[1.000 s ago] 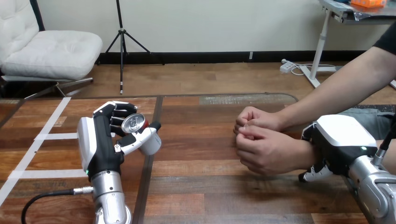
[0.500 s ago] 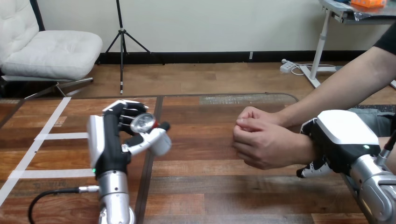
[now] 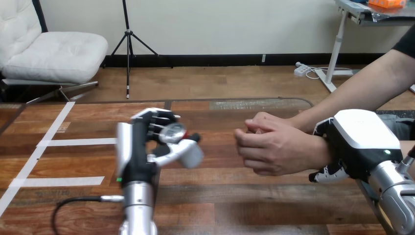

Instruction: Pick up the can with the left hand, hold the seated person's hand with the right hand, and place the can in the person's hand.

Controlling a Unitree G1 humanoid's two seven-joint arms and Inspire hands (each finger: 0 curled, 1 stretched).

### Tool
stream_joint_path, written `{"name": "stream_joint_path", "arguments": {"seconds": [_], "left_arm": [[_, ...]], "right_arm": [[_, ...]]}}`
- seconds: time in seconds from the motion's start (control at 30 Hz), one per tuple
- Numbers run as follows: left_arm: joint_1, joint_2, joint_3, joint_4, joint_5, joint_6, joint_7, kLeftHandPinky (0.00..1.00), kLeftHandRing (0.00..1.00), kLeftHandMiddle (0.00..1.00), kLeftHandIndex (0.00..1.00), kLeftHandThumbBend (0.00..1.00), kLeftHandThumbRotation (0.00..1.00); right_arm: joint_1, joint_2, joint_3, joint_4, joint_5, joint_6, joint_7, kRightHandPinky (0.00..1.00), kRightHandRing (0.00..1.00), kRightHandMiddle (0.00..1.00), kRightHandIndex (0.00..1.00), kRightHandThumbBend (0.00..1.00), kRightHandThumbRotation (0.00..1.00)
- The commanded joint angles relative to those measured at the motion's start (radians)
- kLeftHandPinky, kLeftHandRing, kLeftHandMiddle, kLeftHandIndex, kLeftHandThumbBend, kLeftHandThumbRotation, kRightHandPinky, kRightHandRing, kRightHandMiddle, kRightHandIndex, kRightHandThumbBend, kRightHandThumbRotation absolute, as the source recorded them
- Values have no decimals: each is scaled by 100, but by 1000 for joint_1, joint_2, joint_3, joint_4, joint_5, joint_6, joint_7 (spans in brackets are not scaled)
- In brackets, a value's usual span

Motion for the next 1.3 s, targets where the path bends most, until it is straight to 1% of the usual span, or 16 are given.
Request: {"name": "stream_joint_path", "arguments": {"seconds": [0.0,0.17,0.37,0.53,0.6,0.67,0.77,0.9,1.0,1.07,1.27], "left_arm": [[-49,-31,-26,-93,11,-26,-22,37,42,47,49,69,0],[-48,-50,-39,-110,18,-18,-36,37,42,47,49,69,0],[-46,-77,-53,-133,20,-4,-57,37,42,47,49,69,0],[-49,-96,-65,-144,26,7,-71,36,41,47,49,69,0],[-51,-102,-70,-146,29,9,-75,36,41,47,49,69,0],[-53,-107,-72,-147,31,11,-79,36,41,47,49,68,0],[-57,-113,-80,-146,37,9,-84,36,41,47,49,68,0],[-63,-122,-90,-140,43,0,-91,36,41,48,49,67,0],[-67,-129,-96,-136,44,-3,-94,36,41,48,49,67,0],[-69,-132,-99,-134,47,-3,-93,36,41,48,49,68,0],[-78,-140,-107,-123,54,-8,-96,37,41,48,49,68,0]], "right_arm": [[-8,13,-19,-61,-1,11,6,21,28,37,49,84,0],[-2,15,-17,-80,-7,19,10,24,32,40,49,84,0],[0,17,-11,-101,-22,35,18,25,32,40,49,84,0],[2,16,-10,-90,-12,8,-2,25,32,40,49,84,0],[1,17,-8,-88,-12,6,0,24,31,39,49,84,0],[1,18,-7,-90,-12,9,7,25,32,40,49,83,0],[3,20,-9,-90,-3,-1,3,28,35,43,50,82,0],[6,25,-11,-79,10,-25,-19,29,37,44,50,83,0],[7,27,-10,-78,11,-29,-22,30,36,44,50,83,0],[7,29,-9,-77,10,-31,-25,28,34,42,49,84,0],[9,34,-5,-80,9,-29,-24,25,31,39,49,84,0]]}}
